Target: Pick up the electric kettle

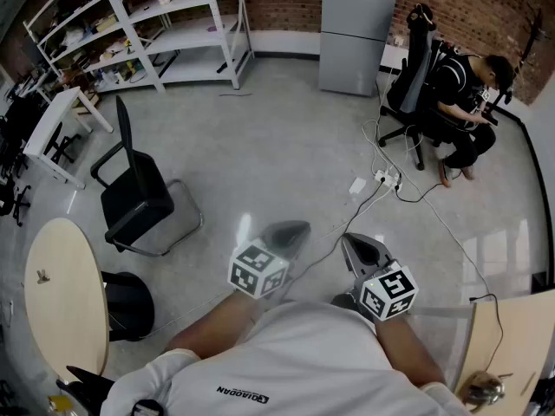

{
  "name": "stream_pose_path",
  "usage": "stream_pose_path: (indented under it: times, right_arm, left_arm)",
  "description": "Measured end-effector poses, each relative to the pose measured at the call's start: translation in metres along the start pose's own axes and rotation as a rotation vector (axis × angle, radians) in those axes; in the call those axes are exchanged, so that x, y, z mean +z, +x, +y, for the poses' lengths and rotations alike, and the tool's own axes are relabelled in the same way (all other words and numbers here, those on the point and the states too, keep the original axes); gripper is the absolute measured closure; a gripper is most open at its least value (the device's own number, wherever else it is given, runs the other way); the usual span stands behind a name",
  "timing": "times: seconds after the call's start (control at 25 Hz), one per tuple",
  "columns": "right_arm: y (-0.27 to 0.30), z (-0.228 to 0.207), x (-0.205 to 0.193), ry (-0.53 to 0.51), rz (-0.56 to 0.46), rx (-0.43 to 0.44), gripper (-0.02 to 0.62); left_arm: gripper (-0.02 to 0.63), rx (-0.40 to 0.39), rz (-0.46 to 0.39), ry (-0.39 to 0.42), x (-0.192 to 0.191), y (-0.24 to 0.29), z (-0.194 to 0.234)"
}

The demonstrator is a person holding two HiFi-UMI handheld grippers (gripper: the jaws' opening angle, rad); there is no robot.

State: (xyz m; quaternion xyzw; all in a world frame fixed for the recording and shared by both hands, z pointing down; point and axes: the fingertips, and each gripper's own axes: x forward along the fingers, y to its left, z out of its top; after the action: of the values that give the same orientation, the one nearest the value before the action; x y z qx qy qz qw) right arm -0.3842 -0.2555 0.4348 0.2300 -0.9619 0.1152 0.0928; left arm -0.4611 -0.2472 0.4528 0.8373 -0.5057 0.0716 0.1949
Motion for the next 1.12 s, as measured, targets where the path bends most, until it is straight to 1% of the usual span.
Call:
stream_pose_path:
  times: [0.16, 0.44, 0.64, 0.84, 1.12]
  right_arm:
    - [0.008, 0.001, 0.004, -0.004, -0.005, 0.007, 0.574]
    - [0.012, -0.001, 0.002, -0.003, 0.0, 0.013, 0.574]
    - [0.011, 0.005, 0.006, 0.079, -0.039, 0.053, 0.574]
    - [0.009, 0.005, -0.001, 0.072, -0.027, 0.009, 0.574]
    - [-0.005, 0.009, -0.011, 0.09, -0.015, -0.027, 0.574]
  left_arm:
    - [0.611, 0.009, -0.001, -0.005, 0.0, -0.004, 0.007]
    - [0.611, 0.0, -0.001, 0.006, 0.0, -0.003, 0.002]
    - [0.611, -0.003, 0.008, 0.014, -0.002, -0.005, 0.0]
    - [0.611, -0.008, 0.004, 0.02, -0.004, -0.009, -0.003]
    - [0.611, -0.034, 0.002, 0.02, -0.009, -0.01, -0.012]
